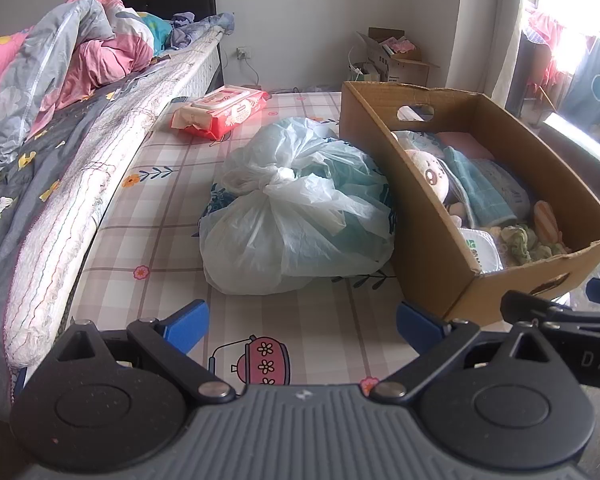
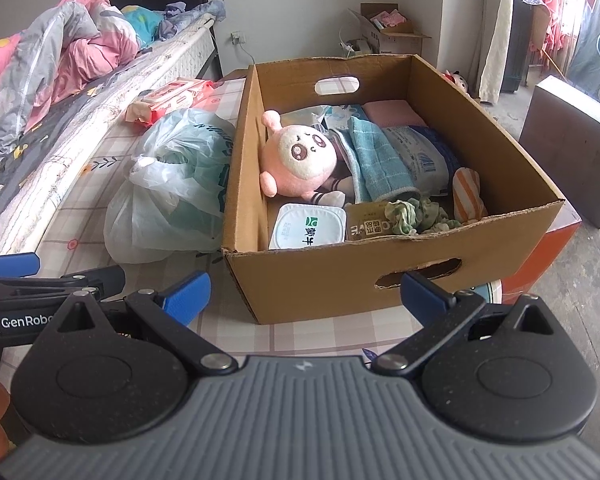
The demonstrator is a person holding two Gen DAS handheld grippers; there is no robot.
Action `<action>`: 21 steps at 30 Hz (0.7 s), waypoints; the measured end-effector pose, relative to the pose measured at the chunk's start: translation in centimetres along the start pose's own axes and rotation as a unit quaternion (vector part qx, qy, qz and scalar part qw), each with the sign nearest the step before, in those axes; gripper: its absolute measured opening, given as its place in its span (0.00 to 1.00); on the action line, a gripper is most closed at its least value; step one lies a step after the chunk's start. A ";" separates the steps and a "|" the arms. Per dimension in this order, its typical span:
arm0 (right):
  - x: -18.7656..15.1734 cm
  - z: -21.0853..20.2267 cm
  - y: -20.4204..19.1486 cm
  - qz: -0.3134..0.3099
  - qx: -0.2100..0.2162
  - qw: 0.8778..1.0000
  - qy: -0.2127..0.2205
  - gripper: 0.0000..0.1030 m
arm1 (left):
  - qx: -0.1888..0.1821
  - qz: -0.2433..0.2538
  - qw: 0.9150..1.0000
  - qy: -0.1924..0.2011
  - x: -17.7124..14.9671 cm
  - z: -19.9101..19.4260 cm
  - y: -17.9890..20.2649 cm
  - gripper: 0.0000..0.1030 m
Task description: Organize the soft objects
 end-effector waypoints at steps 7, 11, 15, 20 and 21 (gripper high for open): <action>-0.1 0.3 0.0 0.001 0.000 1.000 -0.004 0.99 | -0.001 0.000 1.000 -0.004 -0.1 0.3 -0.1 0.97; -0.1 0.3 -0.1 0.000 -0.001 1.000 -0.006 0.99 | -0.001 0.000 1.000 -0.005 -0.1 0.3 -0.1 0.97; -0.1 0.3 -0.1 0.001 0.000 1.000 -0.006 0.99 | -0.001 0.000 1.000 -0.006 -0.1 0.3 -0.1 0.97; -0.1 0.5 -0.1 0.001 0.000 1.000 -0.007 0.99 | -0.001 -0.001 1.000 -0.006 -0.2 0.3 -0.1 0.97; -0.1 0.5 -0.1 0.001 0.000 1.000 -0.008 0.99 | -0.001 -0.001 1.000 -0.006 -0.1 0.4 -0.1 0.97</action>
Point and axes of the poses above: each gripper's, at about its wrist camera, not at the fingertips, and z roughly the way its jaws point, y to its right, x to its top, the point moved 9 cm from there along z, roughly the way its jaws point, and after that the axes turned 4 degrees about -y, right-handed, at the moved point
